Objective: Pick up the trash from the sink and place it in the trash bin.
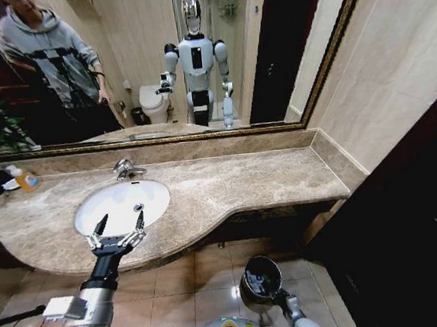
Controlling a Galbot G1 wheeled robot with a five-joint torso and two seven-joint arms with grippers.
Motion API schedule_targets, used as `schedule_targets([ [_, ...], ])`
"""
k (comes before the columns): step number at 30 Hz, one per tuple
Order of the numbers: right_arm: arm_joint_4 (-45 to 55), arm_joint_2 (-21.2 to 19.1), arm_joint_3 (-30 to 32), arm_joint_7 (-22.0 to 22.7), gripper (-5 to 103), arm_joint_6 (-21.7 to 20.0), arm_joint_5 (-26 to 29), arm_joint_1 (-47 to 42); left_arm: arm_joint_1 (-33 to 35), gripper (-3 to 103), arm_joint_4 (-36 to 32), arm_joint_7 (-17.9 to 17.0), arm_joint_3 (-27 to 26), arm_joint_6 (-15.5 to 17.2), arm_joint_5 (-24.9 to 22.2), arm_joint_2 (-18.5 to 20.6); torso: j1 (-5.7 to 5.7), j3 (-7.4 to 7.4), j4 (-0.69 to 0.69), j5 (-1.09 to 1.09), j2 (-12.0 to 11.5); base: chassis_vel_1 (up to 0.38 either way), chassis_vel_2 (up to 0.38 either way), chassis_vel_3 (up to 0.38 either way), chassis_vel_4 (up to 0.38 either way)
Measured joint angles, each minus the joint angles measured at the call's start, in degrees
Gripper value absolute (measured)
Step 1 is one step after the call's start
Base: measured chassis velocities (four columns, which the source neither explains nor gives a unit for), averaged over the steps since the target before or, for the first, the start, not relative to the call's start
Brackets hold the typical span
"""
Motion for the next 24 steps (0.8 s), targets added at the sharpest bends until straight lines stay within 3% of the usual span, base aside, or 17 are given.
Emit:
schedule_targets([
  [9,-7.0,2.7,0.1,-0.8,17,0.0,-8.2,5.0,0.0,100,0.0,0.0,0.0,0.0,0.0,0.0,0.0,0.0,0.0,-0.01,0.0,0.0,0.0,0.0,0.0],
  [14,-8.5,3.3,0.2,-0.2,36,0.0,-8.9,6.5,0.0,100,0.0,0.0,0.0,0.0,0.0,0.0,0.0,0.0,0.0,-0.01,0.0,0.0,0.0,0.0,0.0],
  [15,-8.5,3.3,0.2,-0.2,36,0.0,-8.9,6.5,0.0,100,0.0,0.0,0.0,0.0,0.0,0.0,0.0,0.0,0.0,-0.01,0.0,0.0,0.0,0.0,0.0],
  [18,-8.7,3.3,0.3,0.2,53,-0.2,-9.1,7.1,0.0,100,0.0,0.0,0.0,0.0,0.0,0.0,0.0,0.0,0.0,0.0,0.0,0.0,0.0,0.0,0.0],
  [20,-8.8,3.3,0.5,0.4,53,-0.3,-9.1,7.3,0.0,100,0.0,0.0,0.0,0.0,0.0,0.0,0.0,0.0,0.0,-0.01,0.0,0.0,0.0,0.0,0.0],
  [24,-8.7,2.9,0.5,0.5,75,-0.4,-8.9,7.2,0.0,100,0.0,0.0,0.0,0.0,0.0,0.0,0.0,0.0,0.0,-0.01,0.0,0.0,0.0,0.0,0.0],
])
